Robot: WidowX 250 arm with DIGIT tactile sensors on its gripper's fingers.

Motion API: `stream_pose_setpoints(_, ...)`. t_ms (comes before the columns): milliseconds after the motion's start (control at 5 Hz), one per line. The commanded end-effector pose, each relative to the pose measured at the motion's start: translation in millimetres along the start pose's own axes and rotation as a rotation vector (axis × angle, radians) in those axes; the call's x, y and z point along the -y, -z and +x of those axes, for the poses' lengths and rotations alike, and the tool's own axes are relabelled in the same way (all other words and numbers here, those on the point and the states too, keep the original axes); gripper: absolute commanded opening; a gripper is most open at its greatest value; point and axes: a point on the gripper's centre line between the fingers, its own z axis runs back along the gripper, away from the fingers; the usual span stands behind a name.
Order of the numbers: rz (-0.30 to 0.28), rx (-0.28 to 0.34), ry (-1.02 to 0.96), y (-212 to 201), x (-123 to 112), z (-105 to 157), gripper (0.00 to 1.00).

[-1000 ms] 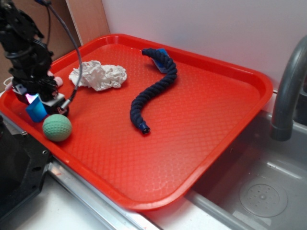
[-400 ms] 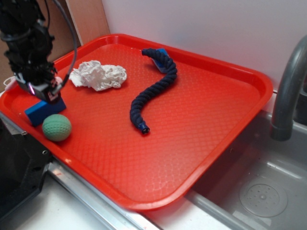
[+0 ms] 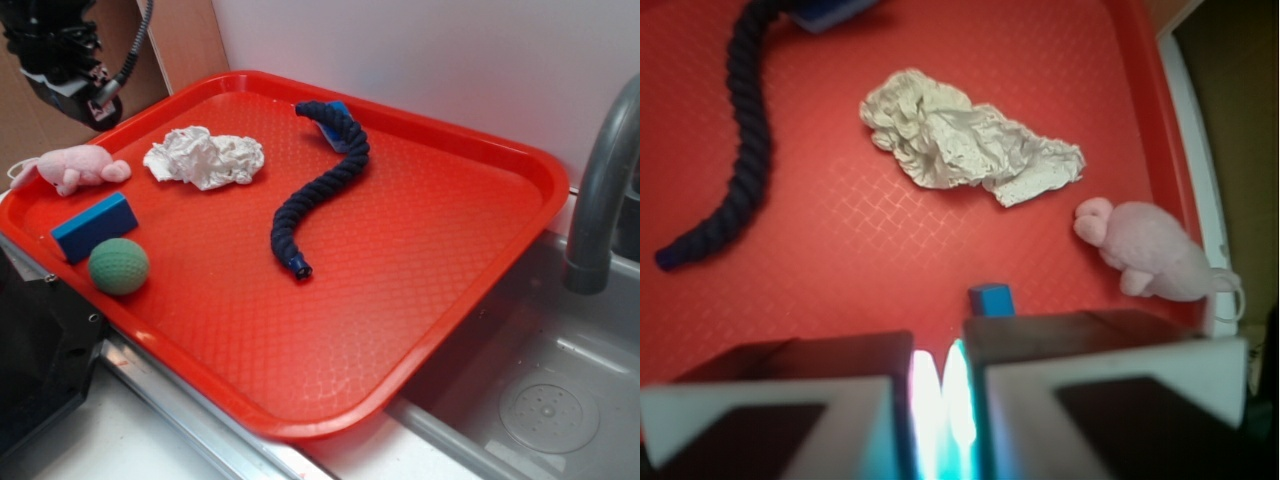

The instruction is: Grab the blue block.

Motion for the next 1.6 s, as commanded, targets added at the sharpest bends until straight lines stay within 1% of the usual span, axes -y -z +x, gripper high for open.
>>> stream_pose_setpoints(0,0.023,-0.071,-0.051,47,-37,-2,1.0)
stream_pose_setpoints(200,0.029,-0.097,-0.039,69,-37,-3,1.0)
stream_pose_setpoints(400,0.014,-0.121,-0.022,88,-36,-9,1.0)
stream_pose_setpoints(600,0.01,-0.172,0.0,115,-32,-18,1.0)
stream_pose_setpoints(800,0.025,-0.213,-0.002,128,-33,-23,0.56)
stream_pose_setpoints(1000,0.049,-0.232,-0.014,130,-37,-24,0.0)
stream_pose_setpoints(1200,0.062,-0.197,0.009,108,-32,-15,0.0)
stream_pose_setpoints(1400,0.063,-0.168,0.039,68,-28,6,0.0)
